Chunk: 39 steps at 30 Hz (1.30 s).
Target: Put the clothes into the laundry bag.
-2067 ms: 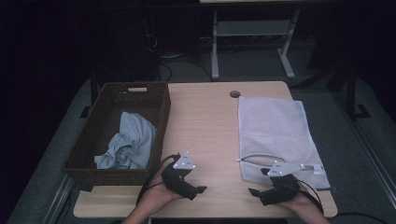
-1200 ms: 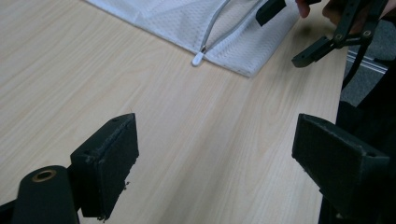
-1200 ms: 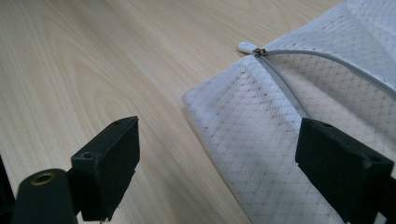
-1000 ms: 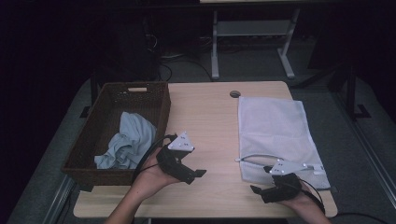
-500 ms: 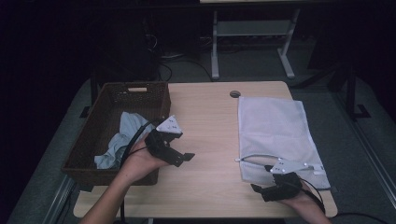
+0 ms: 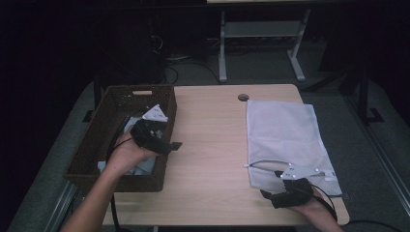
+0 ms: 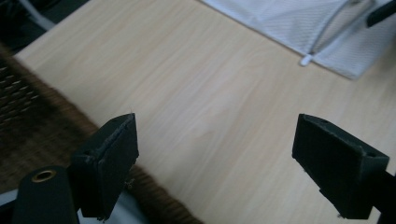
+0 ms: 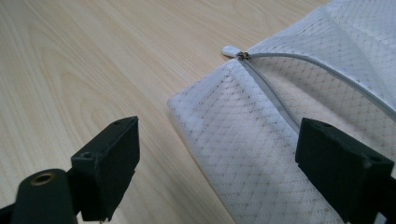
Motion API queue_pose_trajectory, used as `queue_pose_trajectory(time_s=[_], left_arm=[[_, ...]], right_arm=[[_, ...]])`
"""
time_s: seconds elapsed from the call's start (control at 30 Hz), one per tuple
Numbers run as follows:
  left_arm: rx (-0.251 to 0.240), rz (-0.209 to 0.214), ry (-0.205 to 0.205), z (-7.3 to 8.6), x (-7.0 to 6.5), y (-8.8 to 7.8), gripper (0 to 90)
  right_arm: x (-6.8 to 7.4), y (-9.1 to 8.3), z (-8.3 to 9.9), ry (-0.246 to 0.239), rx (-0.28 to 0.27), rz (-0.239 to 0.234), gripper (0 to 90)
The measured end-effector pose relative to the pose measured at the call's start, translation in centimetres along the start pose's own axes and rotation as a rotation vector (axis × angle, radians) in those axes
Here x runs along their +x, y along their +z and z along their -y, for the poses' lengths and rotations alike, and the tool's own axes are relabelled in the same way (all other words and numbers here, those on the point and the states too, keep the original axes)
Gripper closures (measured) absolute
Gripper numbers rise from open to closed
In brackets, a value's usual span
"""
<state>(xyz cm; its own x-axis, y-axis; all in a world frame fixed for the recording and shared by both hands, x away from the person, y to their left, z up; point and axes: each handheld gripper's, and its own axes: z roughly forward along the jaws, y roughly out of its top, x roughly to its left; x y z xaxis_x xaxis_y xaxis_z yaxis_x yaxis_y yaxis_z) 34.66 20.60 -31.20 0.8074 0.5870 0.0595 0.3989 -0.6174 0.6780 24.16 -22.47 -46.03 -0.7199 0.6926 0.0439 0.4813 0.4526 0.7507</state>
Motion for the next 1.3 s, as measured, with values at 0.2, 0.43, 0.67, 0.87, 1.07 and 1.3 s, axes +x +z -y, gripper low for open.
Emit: queue_pose_trajectory(time_s=[0.2, 0.43, 0.67, 0.87, 1.07, 1.3], left_arm=[[0.032, -0.081, -0.036, 0.8, 2.7, -1.0, 13.4], [0.074, -0.145, -0.082, 2.8, 5.5, -1.7, 12.5], [0.095, -0.188, -0.13, 5.0, 8.0, -2.5, 12.3], [0.113, -0.195, -0.185, 7.1, 9.7, -2.0, 11.7], [0.141, -0.174, -0.248, 9.4, 10.6, -0.3, 10.8], [0.204, -0.161, -0.283, 10.5, 11.1, 1.5, 10.4]], right_arm=[[0.0, 0.0, 0.0, 0.002, 0.001, 0.001, 13.0], [0.0, 0.1, 0.0, 0.004, 0.001, 0.003, 12.9], [0.0, 0.2, 0.0, -0.001, 0.002, 0.004, 13.0], [0.0, 0.2, -0.1, 0.006, 0.0, 0.007, 12.9], [0.0, 0.2, -0.1, 0.002, 0.003, 0.008, 13.0], [0.0, 0.3, -0.1, 0.003, 0.002, 0.008, 12.9]])
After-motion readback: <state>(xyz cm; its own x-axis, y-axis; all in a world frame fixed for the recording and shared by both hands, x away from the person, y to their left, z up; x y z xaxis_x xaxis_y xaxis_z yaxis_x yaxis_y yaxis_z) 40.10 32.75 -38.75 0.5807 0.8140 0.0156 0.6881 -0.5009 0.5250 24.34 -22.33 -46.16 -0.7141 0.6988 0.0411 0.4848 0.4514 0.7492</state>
